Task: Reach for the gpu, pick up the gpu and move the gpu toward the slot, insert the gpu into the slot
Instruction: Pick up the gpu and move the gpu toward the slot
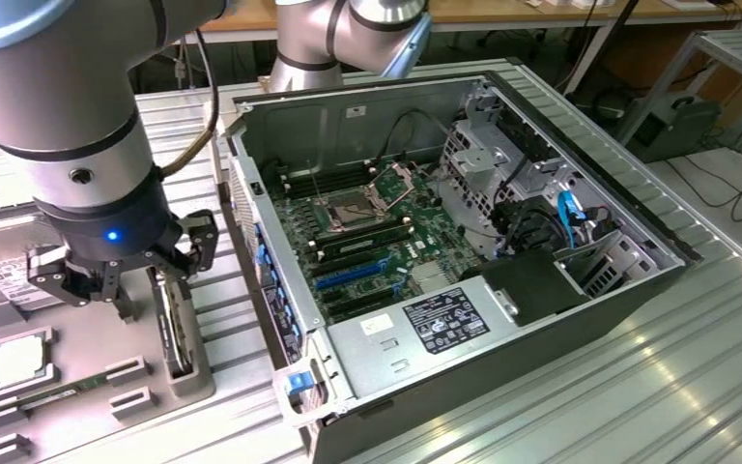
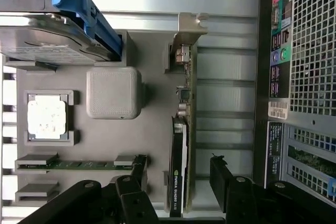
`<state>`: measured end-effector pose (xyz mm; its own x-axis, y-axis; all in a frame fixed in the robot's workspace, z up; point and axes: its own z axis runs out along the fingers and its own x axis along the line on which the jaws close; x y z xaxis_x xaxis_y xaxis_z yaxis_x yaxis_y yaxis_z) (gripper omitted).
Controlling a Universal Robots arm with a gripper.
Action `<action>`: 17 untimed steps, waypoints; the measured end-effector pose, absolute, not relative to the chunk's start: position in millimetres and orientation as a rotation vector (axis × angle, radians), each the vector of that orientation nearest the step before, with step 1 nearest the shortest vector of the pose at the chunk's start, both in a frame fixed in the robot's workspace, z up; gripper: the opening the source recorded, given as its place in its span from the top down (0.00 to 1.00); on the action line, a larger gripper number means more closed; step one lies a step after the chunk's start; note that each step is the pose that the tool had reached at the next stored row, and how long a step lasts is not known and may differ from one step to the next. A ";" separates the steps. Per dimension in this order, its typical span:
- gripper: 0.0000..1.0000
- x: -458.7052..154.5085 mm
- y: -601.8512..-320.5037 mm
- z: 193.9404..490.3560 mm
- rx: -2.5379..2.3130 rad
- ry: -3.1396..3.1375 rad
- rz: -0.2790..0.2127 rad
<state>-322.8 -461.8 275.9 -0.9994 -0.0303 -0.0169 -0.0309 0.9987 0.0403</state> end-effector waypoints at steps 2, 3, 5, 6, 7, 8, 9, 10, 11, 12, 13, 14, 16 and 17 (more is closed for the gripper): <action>0.40 -322.8 -461.8 271.9 -0.048 3.124 0.063; 0.40 -322.8 -461.8 270.3 -0.048 3.124 0.063; 0.40 -322.8 -461.8 266.7 -0.048 3.124 0.063; 0.40 -322.8 -461.8 265.0 -0.048 3.124 0.063; 0.40 -322.8 -461.8 262.9 -0.048 3.124 0.063; 0.40 -322.8 -461.8 261.5 -0.048 3.124 0.063; 0.40 -322.8 -461.8 259.8 -0.048 3.124 0.063; 0.40 -322.8 -461.8 258.4 -0.048 3.124 0.063; 0.40 -322.8 -461.8 256.8 -0.048 3.124 0.063; 0.40 -322.8 -461.8 255.3 -0.048 3.124 0.063; 0.40 -322.8 -461.8 253.7 -0.048 3.124 0.062; 0.40 -322.8 -461.8 252.5 -0.048 3.124 0.062; 0.40 -322.8 -461.8 249.7 -0.048 3.124 0.062; 0.40 -322.8 -461.8 248.2 -0.048 3.124 0.062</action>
